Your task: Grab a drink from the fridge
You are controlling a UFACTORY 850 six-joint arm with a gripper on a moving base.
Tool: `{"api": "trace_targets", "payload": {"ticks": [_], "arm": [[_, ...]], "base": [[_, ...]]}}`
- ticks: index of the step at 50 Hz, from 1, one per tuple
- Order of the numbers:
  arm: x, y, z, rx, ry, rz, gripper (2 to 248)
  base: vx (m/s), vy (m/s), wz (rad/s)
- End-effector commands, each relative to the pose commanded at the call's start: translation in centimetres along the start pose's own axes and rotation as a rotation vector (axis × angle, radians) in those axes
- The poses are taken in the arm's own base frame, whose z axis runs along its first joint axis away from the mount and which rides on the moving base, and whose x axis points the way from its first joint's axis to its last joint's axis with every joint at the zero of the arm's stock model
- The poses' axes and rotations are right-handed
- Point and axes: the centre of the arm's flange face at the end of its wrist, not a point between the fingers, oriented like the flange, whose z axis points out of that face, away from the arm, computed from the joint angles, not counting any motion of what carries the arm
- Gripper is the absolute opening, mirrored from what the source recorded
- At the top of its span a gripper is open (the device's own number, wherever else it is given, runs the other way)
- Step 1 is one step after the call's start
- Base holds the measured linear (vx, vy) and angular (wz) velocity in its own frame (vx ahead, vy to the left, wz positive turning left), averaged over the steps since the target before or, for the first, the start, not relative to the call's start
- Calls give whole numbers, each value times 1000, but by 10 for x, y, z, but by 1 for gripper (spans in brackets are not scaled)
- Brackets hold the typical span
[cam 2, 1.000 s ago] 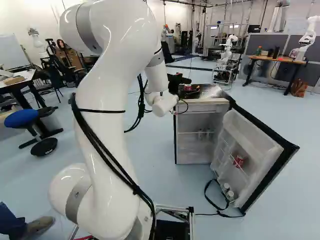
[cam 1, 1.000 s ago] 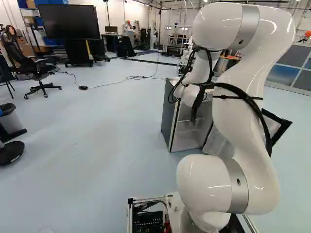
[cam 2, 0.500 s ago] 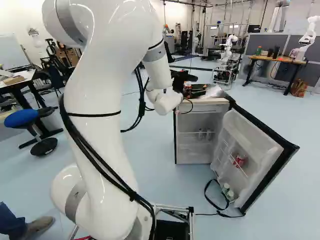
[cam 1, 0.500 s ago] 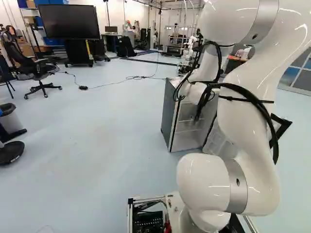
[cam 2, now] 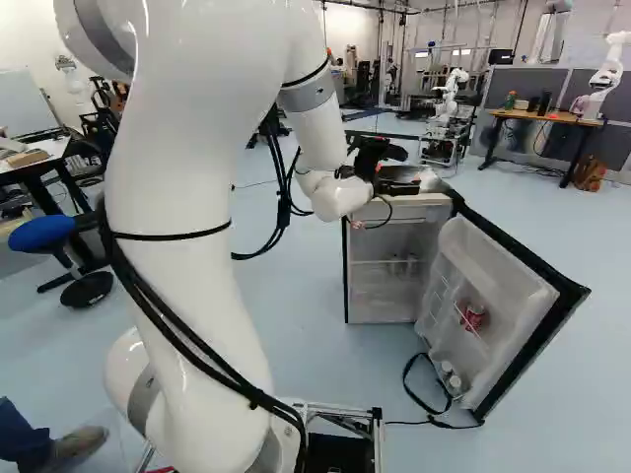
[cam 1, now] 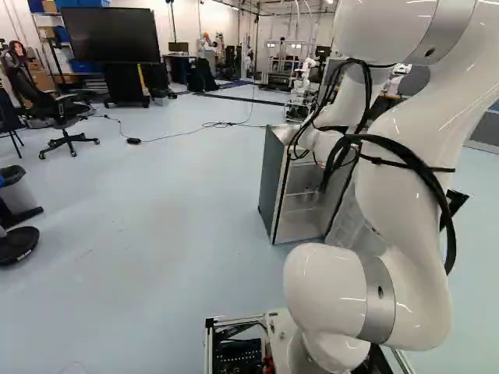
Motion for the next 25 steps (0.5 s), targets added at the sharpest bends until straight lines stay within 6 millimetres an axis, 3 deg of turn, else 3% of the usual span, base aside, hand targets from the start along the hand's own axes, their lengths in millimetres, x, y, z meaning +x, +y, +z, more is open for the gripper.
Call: {"api": "trace_targets", "payload": {"ticks": [25], "arm": [[18, 35, -4, -24, -104, -12, 247]], "base": [[0, 0, 0]]}}
